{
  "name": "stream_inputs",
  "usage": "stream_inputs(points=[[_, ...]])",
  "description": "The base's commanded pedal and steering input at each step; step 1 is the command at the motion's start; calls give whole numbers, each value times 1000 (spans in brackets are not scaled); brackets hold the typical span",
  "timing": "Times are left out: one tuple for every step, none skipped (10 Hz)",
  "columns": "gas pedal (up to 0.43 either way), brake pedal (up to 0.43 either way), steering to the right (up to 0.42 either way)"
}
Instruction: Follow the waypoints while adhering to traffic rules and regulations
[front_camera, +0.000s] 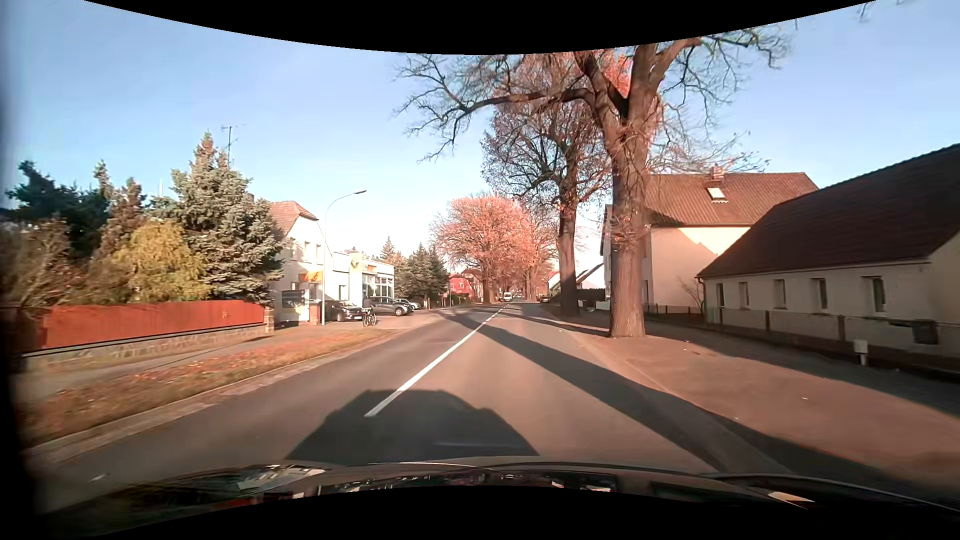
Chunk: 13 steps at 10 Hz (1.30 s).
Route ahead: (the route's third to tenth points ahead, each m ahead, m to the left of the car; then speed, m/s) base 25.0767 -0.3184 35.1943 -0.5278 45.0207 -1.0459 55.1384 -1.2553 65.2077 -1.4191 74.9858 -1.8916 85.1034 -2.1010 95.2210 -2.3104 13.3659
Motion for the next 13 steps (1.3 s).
stream_inputs(points=[[110, 0, 15], [110, 0, 14], [110, 0, 14], [110, 0, 13], [110, 0, 12], [110, 0, 10], [110, 0, 9], [110, 0, 6], [110, 0, 4], [110, 0, 4], [110, 0, 2], [118, 0, -1], [118, 0, -2]])
